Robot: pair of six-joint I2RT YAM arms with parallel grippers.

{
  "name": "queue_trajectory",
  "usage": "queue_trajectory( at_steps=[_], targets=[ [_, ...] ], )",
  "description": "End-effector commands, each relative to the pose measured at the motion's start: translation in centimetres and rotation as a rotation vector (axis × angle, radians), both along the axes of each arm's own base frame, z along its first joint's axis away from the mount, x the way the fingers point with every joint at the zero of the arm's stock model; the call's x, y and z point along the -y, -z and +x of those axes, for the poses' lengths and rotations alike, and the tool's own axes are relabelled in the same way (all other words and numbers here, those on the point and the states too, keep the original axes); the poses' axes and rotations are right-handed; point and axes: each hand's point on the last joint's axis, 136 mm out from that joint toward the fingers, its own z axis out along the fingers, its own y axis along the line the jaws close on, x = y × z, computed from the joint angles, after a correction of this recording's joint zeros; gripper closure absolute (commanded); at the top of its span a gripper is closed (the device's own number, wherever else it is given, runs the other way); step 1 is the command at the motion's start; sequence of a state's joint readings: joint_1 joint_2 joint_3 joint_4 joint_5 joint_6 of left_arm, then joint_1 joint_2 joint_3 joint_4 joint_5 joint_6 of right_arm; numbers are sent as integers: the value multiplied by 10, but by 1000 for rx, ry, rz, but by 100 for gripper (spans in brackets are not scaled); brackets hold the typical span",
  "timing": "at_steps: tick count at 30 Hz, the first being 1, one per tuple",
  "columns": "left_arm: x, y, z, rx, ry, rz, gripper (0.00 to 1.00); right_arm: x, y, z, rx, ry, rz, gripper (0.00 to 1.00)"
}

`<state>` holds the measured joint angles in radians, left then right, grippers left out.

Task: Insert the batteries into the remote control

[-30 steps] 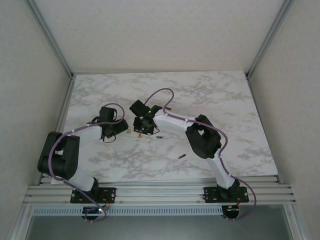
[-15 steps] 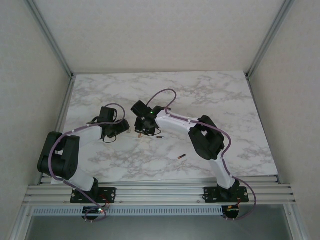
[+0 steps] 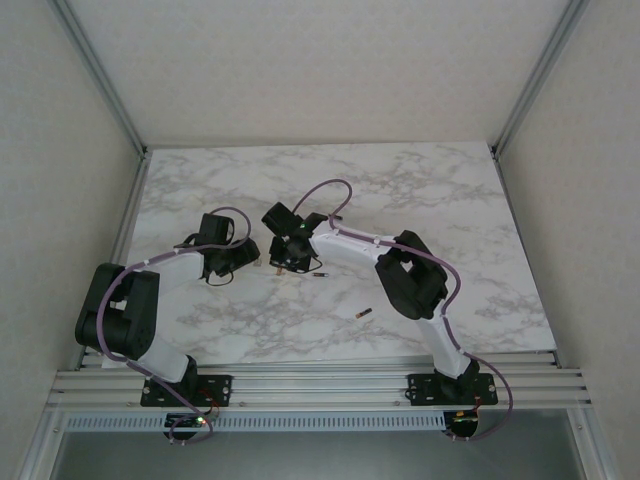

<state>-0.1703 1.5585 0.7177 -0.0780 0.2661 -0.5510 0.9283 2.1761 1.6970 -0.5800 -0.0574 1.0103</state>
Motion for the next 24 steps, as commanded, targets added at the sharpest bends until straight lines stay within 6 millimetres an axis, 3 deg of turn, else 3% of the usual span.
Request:
queue_trajectory(
  at_steps=[1, 24],
  targets=[
    [1, -1, 1, 6, -4, -11, 33, -2, 9, -10, -30, -10, -20, 84],
    [0, 3, -1, -1, -6, -4, 35, -2, 25, -8, -28, -11, -72, 87]
  ],
)
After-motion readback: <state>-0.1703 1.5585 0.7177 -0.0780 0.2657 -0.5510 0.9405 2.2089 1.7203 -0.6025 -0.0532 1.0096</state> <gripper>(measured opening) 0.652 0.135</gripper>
